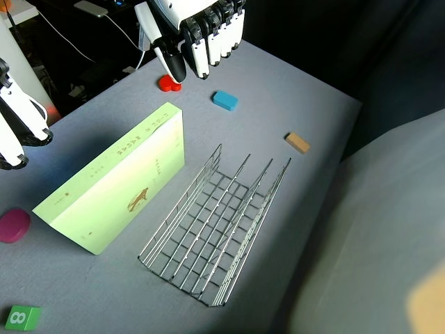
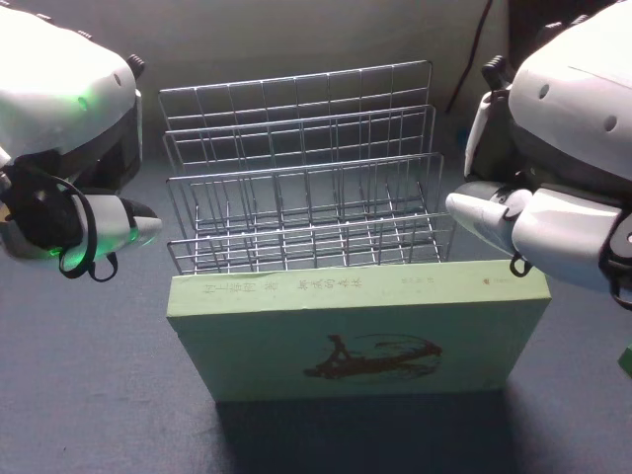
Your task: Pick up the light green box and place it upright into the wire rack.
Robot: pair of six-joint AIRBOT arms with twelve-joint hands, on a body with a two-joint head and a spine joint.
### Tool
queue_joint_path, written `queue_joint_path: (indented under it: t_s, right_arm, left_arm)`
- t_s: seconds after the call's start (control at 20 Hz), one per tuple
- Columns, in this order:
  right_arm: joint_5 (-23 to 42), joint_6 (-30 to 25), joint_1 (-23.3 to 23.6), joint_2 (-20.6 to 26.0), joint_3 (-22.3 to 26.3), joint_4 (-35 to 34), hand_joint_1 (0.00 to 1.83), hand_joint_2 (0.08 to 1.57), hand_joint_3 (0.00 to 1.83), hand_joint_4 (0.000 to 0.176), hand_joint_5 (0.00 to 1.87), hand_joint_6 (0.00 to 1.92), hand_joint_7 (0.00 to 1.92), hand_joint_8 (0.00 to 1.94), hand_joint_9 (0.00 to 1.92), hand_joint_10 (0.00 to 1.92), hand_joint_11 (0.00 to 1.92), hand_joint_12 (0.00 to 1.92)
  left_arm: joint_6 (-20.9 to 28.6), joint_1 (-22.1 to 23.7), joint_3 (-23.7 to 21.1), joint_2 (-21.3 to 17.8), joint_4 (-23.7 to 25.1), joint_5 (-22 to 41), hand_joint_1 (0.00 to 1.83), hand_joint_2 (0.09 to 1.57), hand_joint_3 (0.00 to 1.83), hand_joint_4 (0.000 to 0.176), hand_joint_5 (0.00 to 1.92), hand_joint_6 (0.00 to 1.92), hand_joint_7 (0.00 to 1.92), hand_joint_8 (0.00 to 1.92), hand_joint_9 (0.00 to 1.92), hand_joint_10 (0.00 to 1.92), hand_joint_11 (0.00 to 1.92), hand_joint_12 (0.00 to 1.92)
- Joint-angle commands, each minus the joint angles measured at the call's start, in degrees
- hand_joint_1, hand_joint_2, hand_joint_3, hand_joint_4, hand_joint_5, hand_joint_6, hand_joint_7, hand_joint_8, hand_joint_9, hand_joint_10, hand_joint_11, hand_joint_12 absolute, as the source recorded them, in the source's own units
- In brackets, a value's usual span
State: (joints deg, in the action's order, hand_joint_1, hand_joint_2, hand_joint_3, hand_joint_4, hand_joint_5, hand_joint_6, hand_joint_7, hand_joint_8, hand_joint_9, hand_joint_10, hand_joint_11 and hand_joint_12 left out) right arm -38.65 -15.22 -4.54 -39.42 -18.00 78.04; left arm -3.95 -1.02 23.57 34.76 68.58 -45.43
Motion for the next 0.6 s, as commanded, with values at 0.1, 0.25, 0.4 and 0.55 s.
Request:
queue_joint_path:
  t_s: [0.1, 0.25, 0.4, 0.55]
  right_arm:
    - [0.8, 0.1, 0.5, 0.0, 0.0, 3.9, 0.24, 1.03, 0.14, 0.049, 0.15, 0.07, 0.15, 0.05, 0.13, 0.08, 0.0, 0.74]
    - [0.9, 0.1, 0.5, 0.0, 0.0, 3.9, 0.23, 1.1, 0.01, 0.049, 0.18, 0.01, 0.17, 0.0, 0.16, 0.01, 0.0, 0.73]
    - [1.4, 0.2, 0.6, 0.0, 0.0, 3.9, 0.23, 1.1, 0.01, 0.049, 0.17, 0.0, 0.17, 0.0, 0.16, 0.01, 0.0, 0.71]
    - [1.4, -0.3, 1.0, 0.0, -0.2, 5.6, 0.23, 1.1, 0.01, 0.049, 0.17, 0.0, 0.16, 0.0, 0.16, 0.0, 0.0, 0.71]
  left_arm:
    - [-0.1, 0.6, 0.1, -0.1, 4.7, 0.8, 0.17, 1.18, 0.13, 0.026, 0.34, 0.09, 0.24, 0.04, 0.22, 0.08, 0.0, 0.71]
    - [-0.1, 0.8, 0.2, -0.1, 4.7, 0.6, 0.16, 1.25, 0.01, 0.027, 0.38, 0.01, 0.26, 0.0, 0.25, 0.01, 0.0, 0.72]
    - [-0.1, 0.7, 0.2, -0.1, 4.3, 0.6, 0.16, 1.25, 0.0, 0.027, 0.39, 0.01, 0.26, 0.0, 0.25, 0.0, 0.0, 0.74]
    - [-0.3, 0.4, 0.4, -0.1, 4.3, 0.1, 0.16, 1.25, 0.0, 0.027, 0.39, 0.0, 0.26, 0.0, 0.25, 0.0, 0.0, 0.74]
